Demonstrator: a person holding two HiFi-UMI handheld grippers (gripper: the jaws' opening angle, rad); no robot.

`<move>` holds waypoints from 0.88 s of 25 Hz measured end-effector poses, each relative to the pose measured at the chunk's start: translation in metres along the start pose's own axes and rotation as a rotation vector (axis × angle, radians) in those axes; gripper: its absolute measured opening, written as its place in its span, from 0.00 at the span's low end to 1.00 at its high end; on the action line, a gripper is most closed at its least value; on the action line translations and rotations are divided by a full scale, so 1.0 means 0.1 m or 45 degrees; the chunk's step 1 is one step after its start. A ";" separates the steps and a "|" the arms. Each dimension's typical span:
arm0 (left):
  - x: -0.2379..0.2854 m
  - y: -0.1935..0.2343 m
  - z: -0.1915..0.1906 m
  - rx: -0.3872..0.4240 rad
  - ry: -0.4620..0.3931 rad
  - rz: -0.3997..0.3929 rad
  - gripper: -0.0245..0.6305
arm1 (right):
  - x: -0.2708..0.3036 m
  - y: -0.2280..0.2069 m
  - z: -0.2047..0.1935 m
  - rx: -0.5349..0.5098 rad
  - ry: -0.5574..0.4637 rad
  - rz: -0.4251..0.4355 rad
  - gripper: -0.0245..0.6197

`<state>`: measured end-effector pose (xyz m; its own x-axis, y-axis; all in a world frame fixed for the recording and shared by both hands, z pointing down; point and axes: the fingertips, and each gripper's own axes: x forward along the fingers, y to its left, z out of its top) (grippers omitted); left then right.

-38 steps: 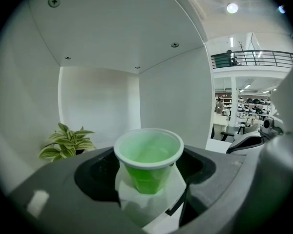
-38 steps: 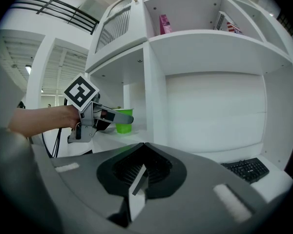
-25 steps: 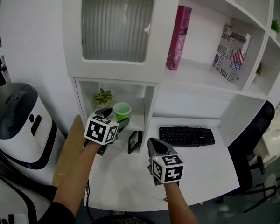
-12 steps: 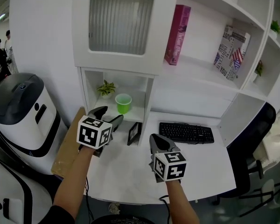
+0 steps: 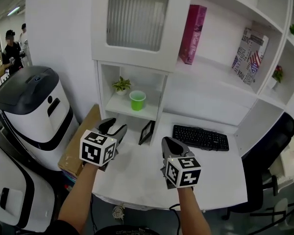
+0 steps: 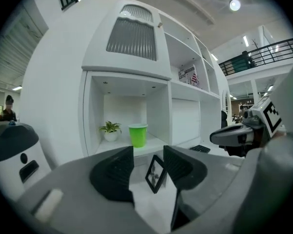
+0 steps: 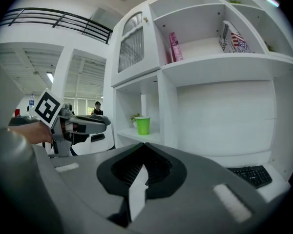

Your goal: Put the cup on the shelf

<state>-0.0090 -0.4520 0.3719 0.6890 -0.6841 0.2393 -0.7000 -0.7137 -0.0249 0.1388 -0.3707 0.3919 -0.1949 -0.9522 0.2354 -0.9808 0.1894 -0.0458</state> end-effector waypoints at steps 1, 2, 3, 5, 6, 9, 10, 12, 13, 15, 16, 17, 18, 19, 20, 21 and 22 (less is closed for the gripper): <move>-0.05 -0.02 -0.03 -0.009 -0.003 0.012 0.32 | -0.01 0.01 0.00 0.003 -0.005 0.011 0.07; -0.11 -0.03 -0.05 -0.018 -0.007 0.024 0.31 | -0.03 0.03 0.01 0.005 -0.008 0.023 0.07; -0.16 -0.05 -0.07 -0.025 -0.012 0.036 0.29 | -0.04 0.05 0.01 0.004 -0.010 0.035 0.07; -0.25 -0.10 -0.10 -0.032 -0.019 0.060 0.26 | -0.07 0.09 0.01 -0.006 -0.010 0.059 0.07; -0.30 -0.12 -0.12 -0.034 -0.021 0.072 0.25 | -0.09 0.11 0.01 -0.013 -0.010 0.070 0.07; -0.42 -0.17 -0.15 -0.032 -0.022 0.105 0.22 | -0.14 0.17 0.03 -0.034 -0.016 0.100 0.07; -0.45 -0.18 -0.16 -0.032 -0.021 0.116 0.20 | -0.16 0.19 0.04 -0.041 -0.018 0.108 0.07; -0.51 -0.19 -0.18 -0.031 -0.017 0.138 0.19 | -0.19 0.21 0.06 -0.056 -0.022 0.123 0.07; -0.54 -0.20 -0.19 -0.031 -0.013 0.150 0.18 | -0.21 0.23 0.07 -0.064 -0.023 0.130 0.07; -0.59 -0.20 -0.21 -0.034 -0.007 0.172 0.16 | -0.24 0.24 0.08 -0.077 -0.023 0.139 0.07; -0.61 -0.21 -0.22 -0.036 -0.006 0.180 0.15 | -0.26 0.24 0.09 -0.081 -0.023 0.142 0.07; -0.63 -0.22 -0.23 -0.036 -0.006 0.187 0.14 | -0.28 0.23 0.09 -0.085 -0.022 0.144 0.07; -0.65 -0.23 -0.23 -0.034 -0.005 0.194 0.13 | -0.30 0.23 0.09 -0.089 -0.022 0.144 0.07; -0.66 -0.24 -0.23 -0.031 -0.005 0.201 0.10 | -0.32 0.22 0.09 -0.092 -0.022 0.145 0.07; -0.67 -0.25 -0.23 -0.028 -0.005 0.205 0.07 | -0.34 0.21 0.09 -0.096 -0.022 0.145 0.07; -0.68 -0.26 -0.23 -0.026 -0.006 0.208 0.04 | -0.36 0.21 0.10 -0.100 -0.021 0.144 0.07; -0.69 -0.27 -0.23 -0.025 -0.007 0.210 0.04 | -0.37 0.20 0.10 -0.105 -0.020 0.144 0.07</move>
<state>-0.0425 -0.3821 0.3779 0.5656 -0.7925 0.2282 -0.8070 -0.5888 -0.0446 0.1262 -0.3336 0.3725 -0.3051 -0.9270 0.2182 -0.9492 0.3145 0.0089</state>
